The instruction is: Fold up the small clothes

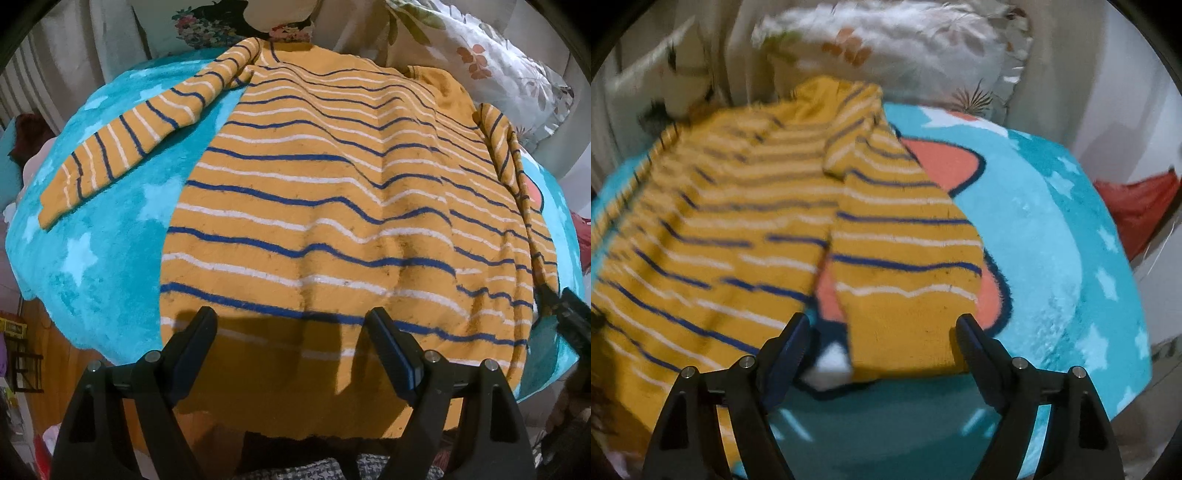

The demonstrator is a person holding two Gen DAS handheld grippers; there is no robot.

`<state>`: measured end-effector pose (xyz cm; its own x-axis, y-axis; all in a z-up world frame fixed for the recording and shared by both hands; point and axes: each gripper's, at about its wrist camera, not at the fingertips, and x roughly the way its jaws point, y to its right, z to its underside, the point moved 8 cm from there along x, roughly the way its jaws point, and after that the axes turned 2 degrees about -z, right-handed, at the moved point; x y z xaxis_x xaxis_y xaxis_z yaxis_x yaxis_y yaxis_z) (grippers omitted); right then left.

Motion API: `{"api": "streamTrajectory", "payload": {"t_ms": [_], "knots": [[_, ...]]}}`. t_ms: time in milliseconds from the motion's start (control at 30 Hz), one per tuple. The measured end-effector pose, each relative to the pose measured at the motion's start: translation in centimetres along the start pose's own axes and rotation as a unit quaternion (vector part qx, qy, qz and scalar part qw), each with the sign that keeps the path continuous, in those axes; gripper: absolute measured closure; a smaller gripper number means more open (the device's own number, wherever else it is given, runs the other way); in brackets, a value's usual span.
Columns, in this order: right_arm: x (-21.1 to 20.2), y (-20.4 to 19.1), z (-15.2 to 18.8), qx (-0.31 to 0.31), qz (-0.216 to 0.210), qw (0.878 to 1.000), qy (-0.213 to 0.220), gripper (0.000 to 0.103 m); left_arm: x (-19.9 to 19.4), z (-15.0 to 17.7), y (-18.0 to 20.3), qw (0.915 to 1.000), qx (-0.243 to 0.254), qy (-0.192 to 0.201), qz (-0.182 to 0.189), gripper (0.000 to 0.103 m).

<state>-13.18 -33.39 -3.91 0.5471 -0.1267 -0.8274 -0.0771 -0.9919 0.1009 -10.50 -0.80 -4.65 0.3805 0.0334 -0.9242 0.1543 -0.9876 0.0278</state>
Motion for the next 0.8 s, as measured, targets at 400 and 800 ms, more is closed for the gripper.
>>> {"api": "streamTrajectory", "payload": {"t_ms": [400,800], "knots": [[-1.0,11.4,-7.1,0.127,0.008,0.992,0.024,0.095,-2.7,-4.4,-7.2,0.9976,-0.050,0.046,-0.013,0.020],[-1.0,8.5,-5.2,0.203,-0.047,0.978,-0.011,0.051,1.7,-5.6,-11.6,0.9966,-0.079,-0.002,0.023,0.020]]}}
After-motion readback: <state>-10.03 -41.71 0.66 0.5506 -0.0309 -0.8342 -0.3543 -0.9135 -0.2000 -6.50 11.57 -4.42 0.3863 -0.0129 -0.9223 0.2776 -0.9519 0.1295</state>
